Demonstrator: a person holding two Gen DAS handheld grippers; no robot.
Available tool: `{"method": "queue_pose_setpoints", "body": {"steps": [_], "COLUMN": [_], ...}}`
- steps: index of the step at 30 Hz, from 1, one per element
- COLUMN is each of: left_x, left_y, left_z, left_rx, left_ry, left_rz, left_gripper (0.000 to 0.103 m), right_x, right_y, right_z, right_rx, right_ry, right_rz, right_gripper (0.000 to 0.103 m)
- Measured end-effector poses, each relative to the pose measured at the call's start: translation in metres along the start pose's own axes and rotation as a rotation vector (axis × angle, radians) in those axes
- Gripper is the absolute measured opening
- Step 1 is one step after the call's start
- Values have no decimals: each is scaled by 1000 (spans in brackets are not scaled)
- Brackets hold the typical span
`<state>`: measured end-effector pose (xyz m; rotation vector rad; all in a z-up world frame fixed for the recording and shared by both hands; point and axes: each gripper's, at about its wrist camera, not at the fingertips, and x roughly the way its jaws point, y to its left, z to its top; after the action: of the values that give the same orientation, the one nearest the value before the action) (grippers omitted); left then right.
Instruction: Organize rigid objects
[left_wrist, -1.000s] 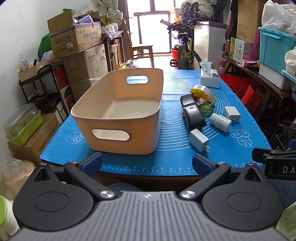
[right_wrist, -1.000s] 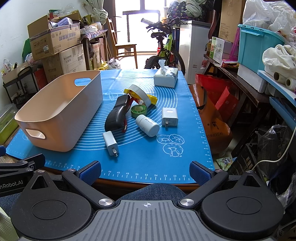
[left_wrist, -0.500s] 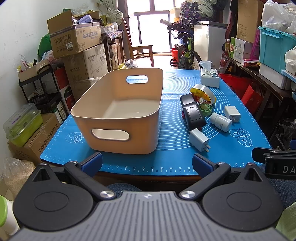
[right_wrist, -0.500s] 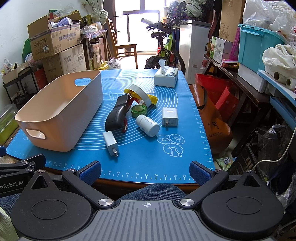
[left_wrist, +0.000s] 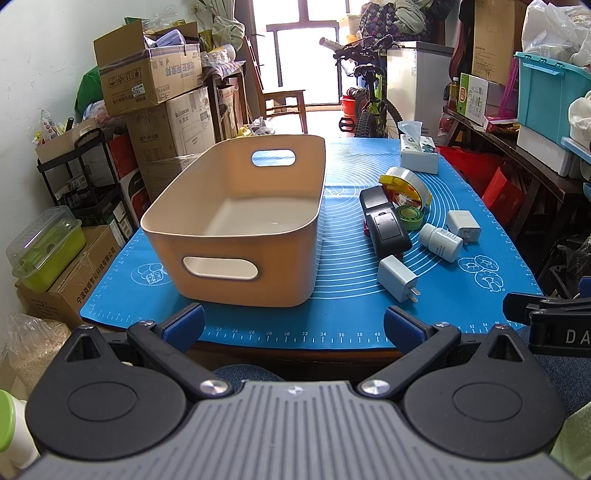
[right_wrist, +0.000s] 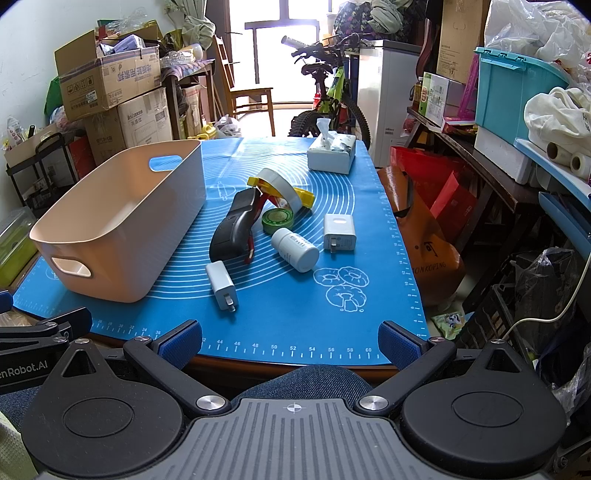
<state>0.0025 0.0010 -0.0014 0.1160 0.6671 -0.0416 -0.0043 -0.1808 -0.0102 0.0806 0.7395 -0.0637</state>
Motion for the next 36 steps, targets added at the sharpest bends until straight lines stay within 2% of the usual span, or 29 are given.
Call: {"method": "queue_pose_setpoints", "body": {"steps": [28,36], "left_x": [-1,-3], "left_y": [-1,0], "left_z": [-2,4], "left_rx": [0,-18], "left_ry": [-12,-17], "left_rz": [1,-20], "left_gripper": [102,102], "right_x": [-1,1], "right_y": [-1,-1], "right_z": [2,6], "right_rx": [11,3], "right_ry": [4,11], "right_rz": [1,3], "right_gripper": [101,101]}}
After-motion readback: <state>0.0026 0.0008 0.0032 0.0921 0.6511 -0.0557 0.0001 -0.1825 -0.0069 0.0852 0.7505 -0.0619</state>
